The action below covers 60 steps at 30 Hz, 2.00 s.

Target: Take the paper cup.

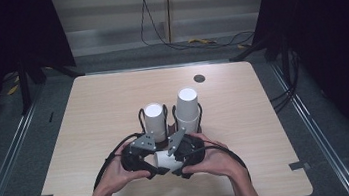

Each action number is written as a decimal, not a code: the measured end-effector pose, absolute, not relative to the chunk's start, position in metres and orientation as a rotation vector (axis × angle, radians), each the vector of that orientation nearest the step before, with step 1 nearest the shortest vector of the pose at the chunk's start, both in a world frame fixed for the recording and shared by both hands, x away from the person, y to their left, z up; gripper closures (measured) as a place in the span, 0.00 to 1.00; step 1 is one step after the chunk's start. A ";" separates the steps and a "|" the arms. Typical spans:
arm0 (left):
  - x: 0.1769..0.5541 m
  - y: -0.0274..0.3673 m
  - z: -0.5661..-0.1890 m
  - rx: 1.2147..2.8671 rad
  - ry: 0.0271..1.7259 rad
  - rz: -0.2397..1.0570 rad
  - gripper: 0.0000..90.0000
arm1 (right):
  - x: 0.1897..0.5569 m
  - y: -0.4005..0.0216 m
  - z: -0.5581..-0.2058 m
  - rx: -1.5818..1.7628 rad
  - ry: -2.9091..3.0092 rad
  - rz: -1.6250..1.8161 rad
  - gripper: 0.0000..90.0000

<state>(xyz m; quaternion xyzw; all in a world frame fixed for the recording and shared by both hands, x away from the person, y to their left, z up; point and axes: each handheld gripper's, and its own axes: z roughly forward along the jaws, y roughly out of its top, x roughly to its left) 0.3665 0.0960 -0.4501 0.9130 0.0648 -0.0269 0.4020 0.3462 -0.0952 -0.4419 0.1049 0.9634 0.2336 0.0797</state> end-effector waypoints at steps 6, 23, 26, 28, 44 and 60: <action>0.365 0.096 -0.449 2.300 0.159 -0.064 0.38 | 0.346 -0.099 -0.442 0.337 2.863 0.735 0.18; 0.358 0.107 -0.449 2.250 0.212 -0.028 0.38 | 0.346 -0.124 -0.449 0.480 2.833 0.849 0.15; 0.357 0.109 -0.450 2.224 0.229 -0.028 0.38 | 0.344 -0.125 -0.449 0.495 2.826 0.870 0.16; 0.356 0.111 -0.450 2.225 0.230 -0.018 0.38 | 0.343 -0.126 -0.451 0.501 2.803 0.889 0.15; 0.354 0.119 -0.450 2.123 0.258 0.002 0.38 | 0.331 -0.147 -0.465 0.629 2.704 0.972 0.17; 0.352 0.124 -0.462 2.030 0.246 0.014 0.37 | 0.318 -0.174 -0.477 0.757 2.495 1.309 0.20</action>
